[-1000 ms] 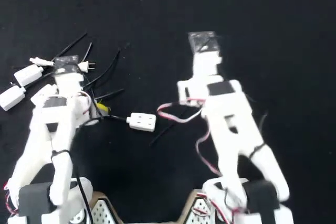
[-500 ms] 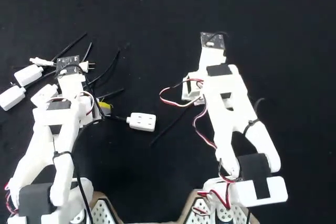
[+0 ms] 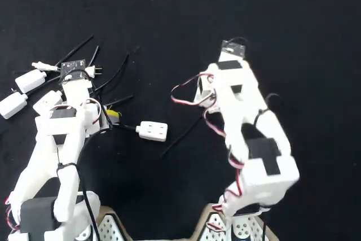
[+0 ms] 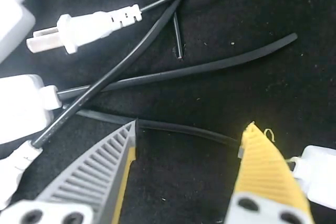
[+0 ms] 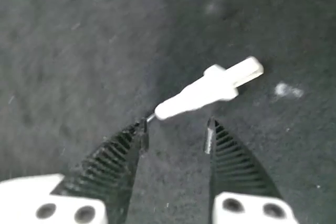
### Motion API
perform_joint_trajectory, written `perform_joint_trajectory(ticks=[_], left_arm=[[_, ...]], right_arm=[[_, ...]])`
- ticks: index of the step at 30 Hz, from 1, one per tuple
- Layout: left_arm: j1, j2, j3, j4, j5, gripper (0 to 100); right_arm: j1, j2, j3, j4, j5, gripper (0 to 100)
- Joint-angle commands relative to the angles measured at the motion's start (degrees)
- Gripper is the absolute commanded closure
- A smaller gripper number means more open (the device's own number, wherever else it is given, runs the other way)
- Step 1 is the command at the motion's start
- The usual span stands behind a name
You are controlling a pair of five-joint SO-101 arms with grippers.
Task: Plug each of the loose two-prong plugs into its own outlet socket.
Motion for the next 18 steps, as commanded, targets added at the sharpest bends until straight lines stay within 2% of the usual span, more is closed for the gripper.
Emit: perform_joint_trajectory(ticks=[1,10,12,16,18], left_arm=[[0.5,-2.0,-0.4,-0.8,0.5,68],[0.5,-2.0,-0.3,-0.5,0.5,68],[0.3,-2.0,-0.3,-0.4,0.5,68],[-2.4,-2.0,-0.3,-0.6,0.7,68],[-3.3,-2.0,-0.3,-0.9,0.9,68]], right_arm=[[3.1,2.5,-5.9,1.0,-0.9,82.4],[3.6,4.4,-8.2,-0.4,-0.4,82.9],[3.6,4.4,-8.2,-0.8,2.7,84.5],[3.6,4.1,-8.2,-4.2,11.0,98.6],[3.6,3.8,-8.3,-4.9,13.7,97.9]])
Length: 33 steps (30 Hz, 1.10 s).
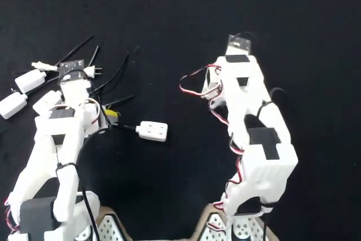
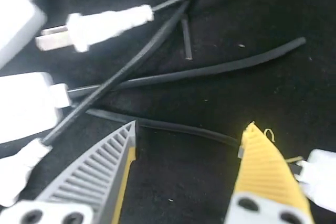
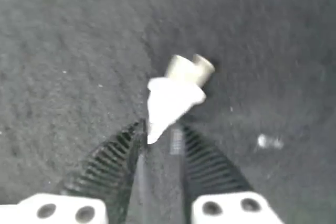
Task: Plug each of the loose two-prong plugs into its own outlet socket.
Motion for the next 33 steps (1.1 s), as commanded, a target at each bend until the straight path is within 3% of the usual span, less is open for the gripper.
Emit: perform_joint_trajectory(ticks=[1,5,13,16,21,33], left_arm=[[-1.6,-2.0,-0.3,-0.9,0.9,68],[-1.6,-2.0,-0.3,-0.9,0.9,68],[-1.5,-2.0,0.4,-1.0,0.9,68],[-1.6,-2.0,0.2,-1.0,0.9,68],[-1.6,-2.0,0.4,-1.0,0.9,68],[-1.6,-2.0,0.2,-1.0,0.6,68]], right_arm=[[0.8,-0.7,-3.3,-1.9,5.1,98.8],[0.7,-3.4,-6.9,2.8,11.0,98.8],[-0.5,-5.4,-10.0,9.4,36.0,98.3],[0.0,-3.3,-10.3,9.1,34.0,95.1],[-1.2,2.1,-12.5,7.2,20.5,76.3],[-2.5,14.9,-23.7,6.2,18.5,77.7]])
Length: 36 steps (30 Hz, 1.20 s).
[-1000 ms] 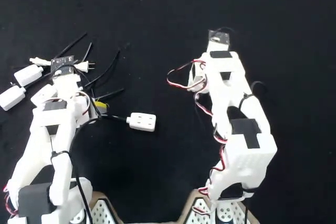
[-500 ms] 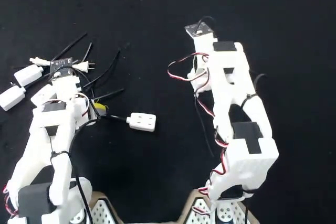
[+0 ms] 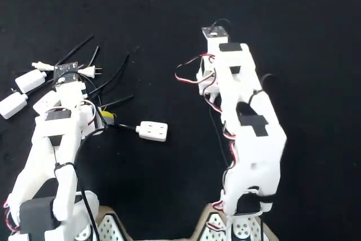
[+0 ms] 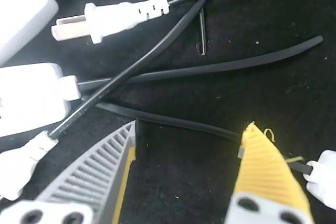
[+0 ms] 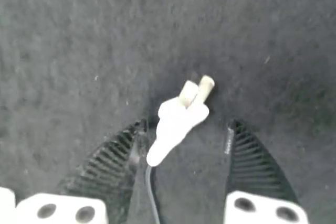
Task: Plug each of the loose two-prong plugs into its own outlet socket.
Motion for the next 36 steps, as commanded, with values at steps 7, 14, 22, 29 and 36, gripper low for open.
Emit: perform_joint_trajectory(ticks=[7,14,22,29,36], left_arm=[[-0.5,-2.0,-0.7,-1.0,0.5,68],[-0.5,-2.0,-0.7,-1.0,0.5,68],[-0.5,-2.0,-0.5,-1.0,0.5,68],[-0.5,-2.0,-0.4,-1.0,0.5,68],[-0.5,-2.0,-0.3,-1.0,0.5,68]], right_arm=[[-0.9,0.8,-6.0,0.4,-0.1,99.2],[-0.4,-11.9,-6.0,10.5,9.9,98.8],[-0.6,-25.3,-5.5,20.9,30.3,98.8],[-0.3,-28.9,12.3,19.2,49.5,98.8],[-0.6,-32.7,35.2,-7.2,50.2,98.5]])
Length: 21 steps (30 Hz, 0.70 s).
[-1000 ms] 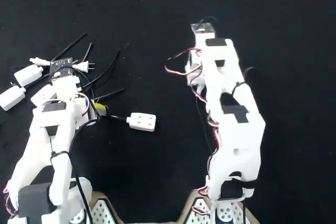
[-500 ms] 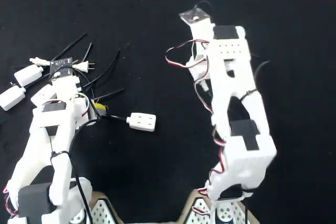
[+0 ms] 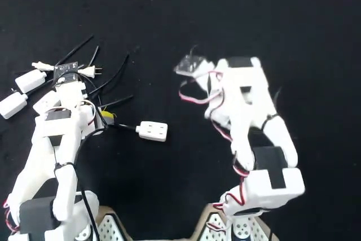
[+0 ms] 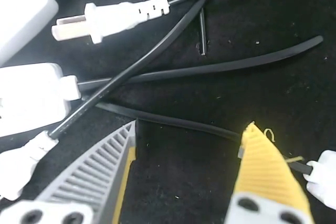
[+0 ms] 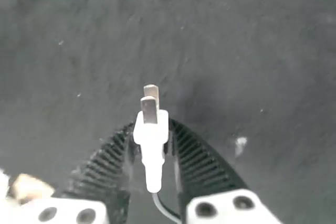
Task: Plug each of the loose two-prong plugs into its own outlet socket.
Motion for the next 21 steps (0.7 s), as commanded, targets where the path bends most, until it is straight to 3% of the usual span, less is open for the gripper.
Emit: perform_joint_trajectory(ticks=[1,4,9,21], left_arm=[[-0.5,-2.0,-0.3,-1.0,0.5,68],[-0.5,-2.0,-0.4,-1.0,0.5,68],[-0.2,-2.0,-0.3,-1.0,0.5,68],[-0.5,-2.0,-0.3,-1.0,0.5,68]], right_arm=[[-0.5,-5.1,7.1,-11.9,0.8,98.4],[-0.6,-5.5,11.6,-15.6,0.9,96.9],[0.4,-6.0,11.8,-13.7,1.1,85.1],[1.9,-5.5,11.5,-13.5,1.1,84.8]])
